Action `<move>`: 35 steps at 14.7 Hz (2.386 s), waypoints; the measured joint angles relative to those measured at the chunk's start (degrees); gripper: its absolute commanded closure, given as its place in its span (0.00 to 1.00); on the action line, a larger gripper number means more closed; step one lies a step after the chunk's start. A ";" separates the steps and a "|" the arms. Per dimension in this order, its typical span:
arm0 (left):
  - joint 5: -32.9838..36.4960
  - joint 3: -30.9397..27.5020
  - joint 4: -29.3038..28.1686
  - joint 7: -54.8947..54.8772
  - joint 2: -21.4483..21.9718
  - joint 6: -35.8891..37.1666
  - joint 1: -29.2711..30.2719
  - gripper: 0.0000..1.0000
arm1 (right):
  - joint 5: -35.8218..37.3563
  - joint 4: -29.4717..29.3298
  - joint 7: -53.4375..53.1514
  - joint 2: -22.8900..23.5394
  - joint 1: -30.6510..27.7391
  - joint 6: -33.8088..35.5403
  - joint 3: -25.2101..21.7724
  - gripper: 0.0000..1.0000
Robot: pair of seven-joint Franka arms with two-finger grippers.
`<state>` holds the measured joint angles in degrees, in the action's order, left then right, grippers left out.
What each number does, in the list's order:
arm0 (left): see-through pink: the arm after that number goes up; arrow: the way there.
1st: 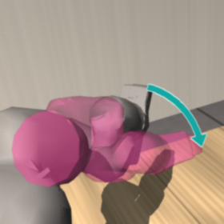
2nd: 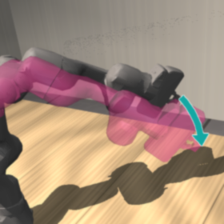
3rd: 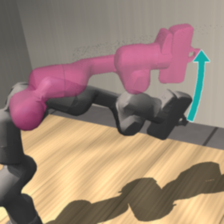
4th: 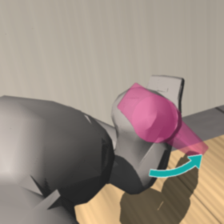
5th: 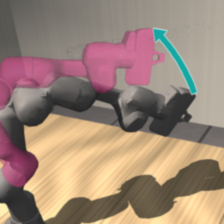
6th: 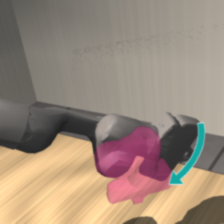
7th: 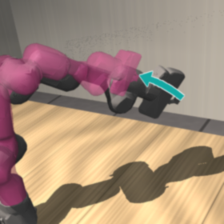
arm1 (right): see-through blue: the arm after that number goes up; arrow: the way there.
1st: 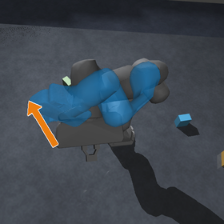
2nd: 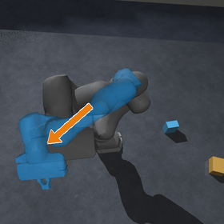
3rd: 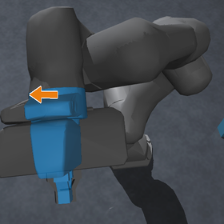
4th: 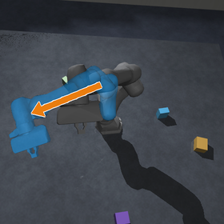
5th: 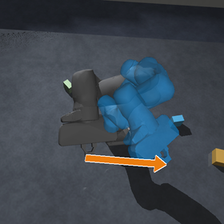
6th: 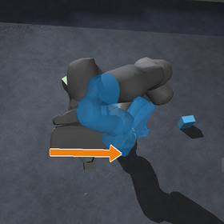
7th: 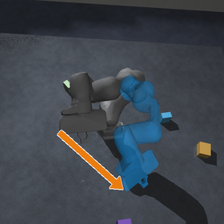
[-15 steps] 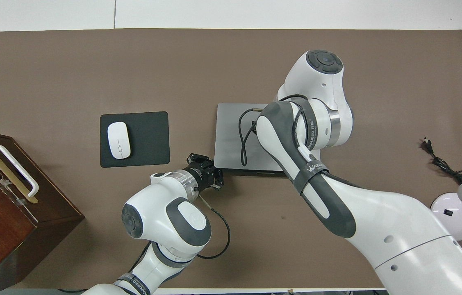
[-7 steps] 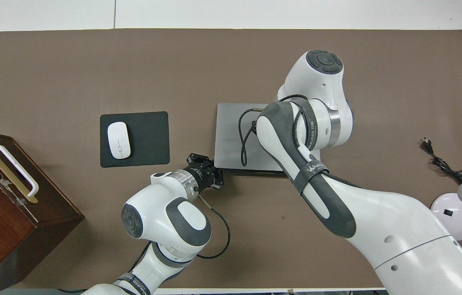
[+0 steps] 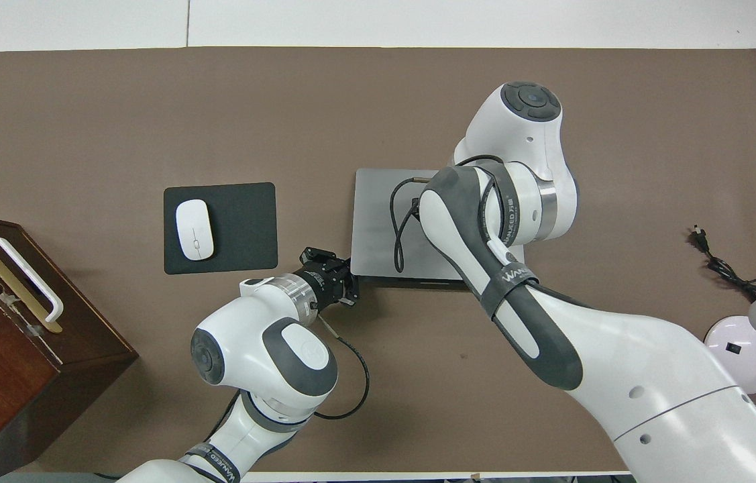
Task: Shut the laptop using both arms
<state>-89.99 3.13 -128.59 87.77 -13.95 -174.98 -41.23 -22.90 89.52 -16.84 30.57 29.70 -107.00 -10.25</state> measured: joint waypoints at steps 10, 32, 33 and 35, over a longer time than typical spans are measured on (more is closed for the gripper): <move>0.00 -0.40 -0.55 -3.32 0.49 2.93 4.83 1.00 | -0.40 -0.04 -0.02 -0.02 0.24 0.04 0.00 1.00; 38.02 -1.36 12.98 -18.48 2.36 22.62 25.13 1.00 | -0.17 -4.66 -0.11 -3.37 -3.19 8.25 -1.18 1.00; 42.20 -1.40 15.19 -19.81 2.22 27.33 27.12 1.00 | 0.36 -4.87 -0.11 -4.08 -3.98 8.44 -1.23 1.00; 50.82 -1.44 20.41 -20.61 1.68 36.40 30.40 1.00 | 2.84 -5.06 0.01 -5.59 -4.81 8.58 -1.26 1.00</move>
<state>-39.17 1.69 -108.18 67.16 -12.27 -138.58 -10.83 -20.06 84.46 -16.83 24.97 24.89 -98.43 -11.51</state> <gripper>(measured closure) 0.991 0.991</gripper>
